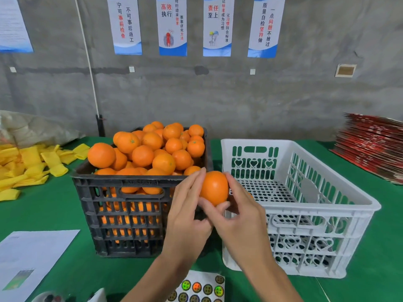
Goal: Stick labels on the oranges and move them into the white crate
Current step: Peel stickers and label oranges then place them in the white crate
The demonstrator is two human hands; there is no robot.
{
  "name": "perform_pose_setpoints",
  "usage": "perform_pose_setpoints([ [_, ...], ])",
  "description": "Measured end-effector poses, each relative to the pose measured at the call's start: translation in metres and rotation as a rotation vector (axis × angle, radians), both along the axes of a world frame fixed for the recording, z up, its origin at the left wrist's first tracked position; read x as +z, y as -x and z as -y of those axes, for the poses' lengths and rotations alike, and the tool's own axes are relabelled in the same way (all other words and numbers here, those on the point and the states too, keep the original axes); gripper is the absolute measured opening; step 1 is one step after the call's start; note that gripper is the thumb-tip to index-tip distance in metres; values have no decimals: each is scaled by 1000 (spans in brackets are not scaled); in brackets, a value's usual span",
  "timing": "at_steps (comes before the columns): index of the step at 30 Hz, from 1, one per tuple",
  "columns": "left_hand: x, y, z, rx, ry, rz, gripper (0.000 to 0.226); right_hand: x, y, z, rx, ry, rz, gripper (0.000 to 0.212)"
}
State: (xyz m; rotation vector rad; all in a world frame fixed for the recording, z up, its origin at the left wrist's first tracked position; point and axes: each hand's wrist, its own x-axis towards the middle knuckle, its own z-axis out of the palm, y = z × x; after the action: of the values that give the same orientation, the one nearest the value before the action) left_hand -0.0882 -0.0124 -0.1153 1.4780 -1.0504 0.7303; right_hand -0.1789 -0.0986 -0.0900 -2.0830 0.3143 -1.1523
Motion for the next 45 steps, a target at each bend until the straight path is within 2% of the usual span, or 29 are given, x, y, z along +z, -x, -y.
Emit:
perform_pose_setpoints([
  [3,12,-1,16,-59,-59,14,75,15,0,15,-87,49,-8,94],
  [6,18,-6,29,-52,-178,62,75,18,-4,33,-154,167,-43,83],
  [9,13,-1,39,59,-231,116,61,12,-11,54,-174,216,-61,73],
  [12,-1,11,44,55,-192,62,51,3,-12,65,-217,270,-73,69],
  [14,-13,16,44,25,-190,-46,54,-4,-13,68,-267,365,-61,62],
  [17,-30,18,41,-44,-357,-379,78,-10,-11,71,-122,152,-28,47],
  [18,-35,17,42,-62,-422,-490,87,-11,-10,73,-115,149,-30,43],
  [21,-46,13,50,-71,-547,-603,99,-20,-5,82,-384,506,-27,24],
  [25,-55,14,61,-103,-620,-617,85,-27,4,90,-480,674,-60,56],
  [30,-56,22,72,-71,-599,-612,85,-29,1,107,-521,778,70,66],
  [39,-54,33,126,-60,-550,-619,80,-25,5,155,-473,798,42,68],
  [45,-48,34,159,-83,-539,-619,89,-27,4,189,-463,752,-47,64],
])
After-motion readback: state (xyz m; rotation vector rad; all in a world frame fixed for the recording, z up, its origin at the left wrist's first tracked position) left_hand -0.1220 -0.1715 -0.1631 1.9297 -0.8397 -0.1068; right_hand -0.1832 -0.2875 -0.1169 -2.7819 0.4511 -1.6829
